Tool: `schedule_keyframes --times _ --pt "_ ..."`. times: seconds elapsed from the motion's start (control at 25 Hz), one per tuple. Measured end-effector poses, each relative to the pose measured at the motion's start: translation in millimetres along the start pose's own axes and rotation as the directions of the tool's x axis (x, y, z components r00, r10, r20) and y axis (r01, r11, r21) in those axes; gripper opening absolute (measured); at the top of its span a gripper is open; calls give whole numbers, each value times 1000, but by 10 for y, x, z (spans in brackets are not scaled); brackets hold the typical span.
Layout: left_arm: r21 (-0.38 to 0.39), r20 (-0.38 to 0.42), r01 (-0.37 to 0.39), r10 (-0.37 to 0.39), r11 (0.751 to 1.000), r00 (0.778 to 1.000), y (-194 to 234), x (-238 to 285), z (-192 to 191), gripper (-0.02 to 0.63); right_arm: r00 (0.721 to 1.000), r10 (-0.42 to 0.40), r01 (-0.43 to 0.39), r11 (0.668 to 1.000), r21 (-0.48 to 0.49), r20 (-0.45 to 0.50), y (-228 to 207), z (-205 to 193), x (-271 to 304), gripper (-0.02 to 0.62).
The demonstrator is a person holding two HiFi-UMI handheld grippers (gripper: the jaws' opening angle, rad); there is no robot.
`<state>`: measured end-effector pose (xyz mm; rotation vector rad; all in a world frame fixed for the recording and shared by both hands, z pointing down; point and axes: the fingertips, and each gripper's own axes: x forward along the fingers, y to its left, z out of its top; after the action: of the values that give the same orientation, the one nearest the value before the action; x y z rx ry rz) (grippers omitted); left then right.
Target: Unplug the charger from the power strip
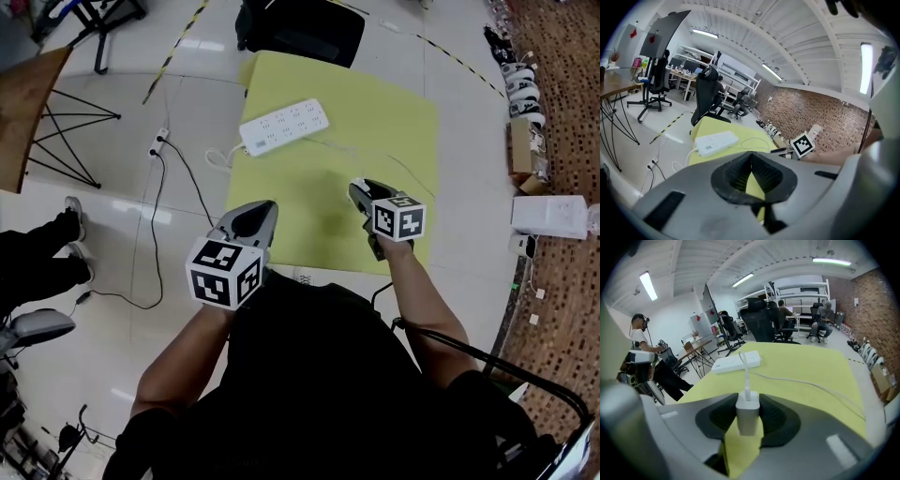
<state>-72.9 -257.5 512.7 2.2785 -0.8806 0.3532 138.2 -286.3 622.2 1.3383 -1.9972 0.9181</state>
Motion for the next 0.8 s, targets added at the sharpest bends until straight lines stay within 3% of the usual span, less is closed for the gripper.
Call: schedule_keyframes --times 0.28,0.6,0.8 --pt "18 -17 -19 19 1000 1000 -493 237 -172 5 1000 -10 11 999 43 -28 -568 -492 -411 138" --pt "19 -1 -19 19 1000 1000 -1116 518 -320 5 995 19 -19 1000 -3 -95 -961 -990 -734 138" --pt "12 9 -59 59 998 998 -1343 514 -443 5 992 41 -48 997 -54 -116 -1076 -1183 -844 140"
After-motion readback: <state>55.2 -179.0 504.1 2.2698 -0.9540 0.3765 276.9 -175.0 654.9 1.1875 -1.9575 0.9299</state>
